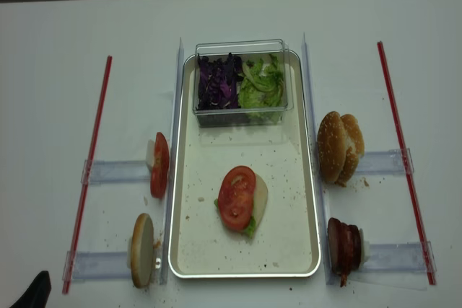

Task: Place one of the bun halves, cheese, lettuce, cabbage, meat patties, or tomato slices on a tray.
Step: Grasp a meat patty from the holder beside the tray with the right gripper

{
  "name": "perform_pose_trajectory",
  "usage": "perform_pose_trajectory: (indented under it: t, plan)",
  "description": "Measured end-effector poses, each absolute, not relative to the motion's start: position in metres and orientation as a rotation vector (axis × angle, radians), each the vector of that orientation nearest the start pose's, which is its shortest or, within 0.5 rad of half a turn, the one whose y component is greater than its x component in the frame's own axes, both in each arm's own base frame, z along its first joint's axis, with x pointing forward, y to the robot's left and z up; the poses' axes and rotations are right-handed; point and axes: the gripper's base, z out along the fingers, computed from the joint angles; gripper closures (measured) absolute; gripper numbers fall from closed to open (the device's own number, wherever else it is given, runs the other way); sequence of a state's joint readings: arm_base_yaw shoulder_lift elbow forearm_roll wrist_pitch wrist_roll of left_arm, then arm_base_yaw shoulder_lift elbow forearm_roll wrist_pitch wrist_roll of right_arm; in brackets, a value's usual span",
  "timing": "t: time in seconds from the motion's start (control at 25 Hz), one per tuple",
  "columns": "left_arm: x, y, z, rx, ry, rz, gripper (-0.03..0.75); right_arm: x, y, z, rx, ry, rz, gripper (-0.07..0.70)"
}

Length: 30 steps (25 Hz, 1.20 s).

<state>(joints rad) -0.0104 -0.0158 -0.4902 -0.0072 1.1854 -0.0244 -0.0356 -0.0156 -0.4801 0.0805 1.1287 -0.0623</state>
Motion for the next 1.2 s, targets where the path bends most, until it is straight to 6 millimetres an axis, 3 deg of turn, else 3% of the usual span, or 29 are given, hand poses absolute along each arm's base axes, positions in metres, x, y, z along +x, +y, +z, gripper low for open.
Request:
perform_pose_trajectory:
  t: [1.2]
  plan:
    - [-0.0119,-0.0005,0.2647,-0.014,2.163,-0.029,0.055,-0.0079,0.0069,0.2665,-0.037,2.114,0.038,0.164]
